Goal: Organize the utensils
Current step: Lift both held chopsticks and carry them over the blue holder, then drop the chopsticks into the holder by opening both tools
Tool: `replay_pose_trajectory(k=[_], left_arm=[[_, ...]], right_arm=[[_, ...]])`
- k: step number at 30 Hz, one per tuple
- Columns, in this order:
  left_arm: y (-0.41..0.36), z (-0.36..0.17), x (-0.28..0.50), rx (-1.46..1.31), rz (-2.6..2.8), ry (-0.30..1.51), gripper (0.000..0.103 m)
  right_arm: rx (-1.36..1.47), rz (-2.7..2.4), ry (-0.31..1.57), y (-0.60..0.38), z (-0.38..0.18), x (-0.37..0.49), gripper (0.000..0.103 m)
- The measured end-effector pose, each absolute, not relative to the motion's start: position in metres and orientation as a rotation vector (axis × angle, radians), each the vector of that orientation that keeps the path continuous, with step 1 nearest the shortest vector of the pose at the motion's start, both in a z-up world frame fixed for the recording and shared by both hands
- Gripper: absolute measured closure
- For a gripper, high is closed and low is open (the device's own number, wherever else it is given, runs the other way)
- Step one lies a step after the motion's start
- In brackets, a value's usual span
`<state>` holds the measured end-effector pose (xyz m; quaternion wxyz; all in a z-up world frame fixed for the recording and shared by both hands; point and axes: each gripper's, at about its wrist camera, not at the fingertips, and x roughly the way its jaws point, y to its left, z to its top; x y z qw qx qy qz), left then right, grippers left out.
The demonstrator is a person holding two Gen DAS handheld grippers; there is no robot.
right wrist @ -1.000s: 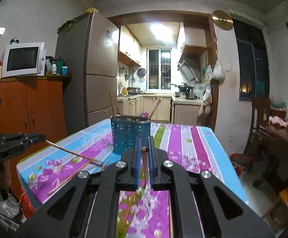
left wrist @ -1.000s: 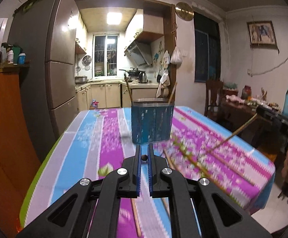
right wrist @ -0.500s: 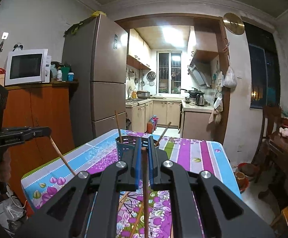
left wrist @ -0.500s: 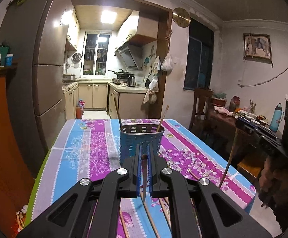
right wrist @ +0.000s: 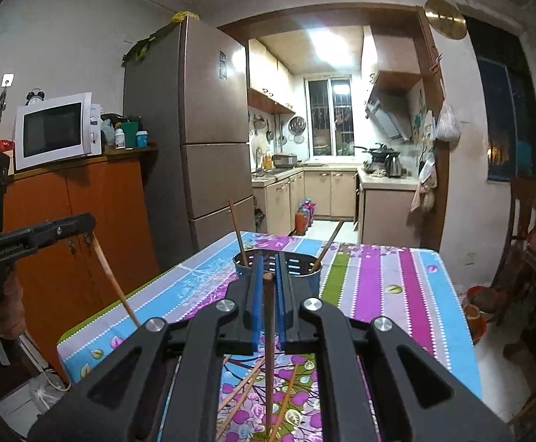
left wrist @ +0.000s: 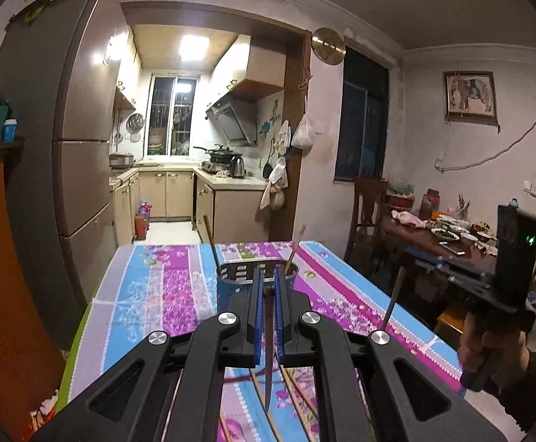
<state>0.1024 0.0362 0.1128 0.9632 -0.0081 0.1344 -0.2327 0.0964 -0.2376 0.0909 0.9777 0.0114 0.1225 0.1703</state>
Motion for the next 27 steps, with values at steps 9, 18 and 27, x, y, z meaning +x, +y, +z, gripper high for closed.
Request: replay_pose_trajectory(k=[9, 18, 27], left_arm=[[0.008, 0.182, 0.146, 0.022, -0.466, 0.067, 0.096], [-0.029, 0.225, 0.232, 0.016, -0.401, -0.085, 0.096], [-0.043, 0.162, 0.308, -0.017, -0.408, 0.029, 0.096]], right_arm=[[0.011, 0.338, 0.127, -0.227, 0.160, 0.138, 0.098], [0.029, 0.265, -0.047, -0.218, 0.222, 0.216, 0.098], [0.105, 0.211, 0.054, -0.224, 0.162, 0.294, 0.098]])
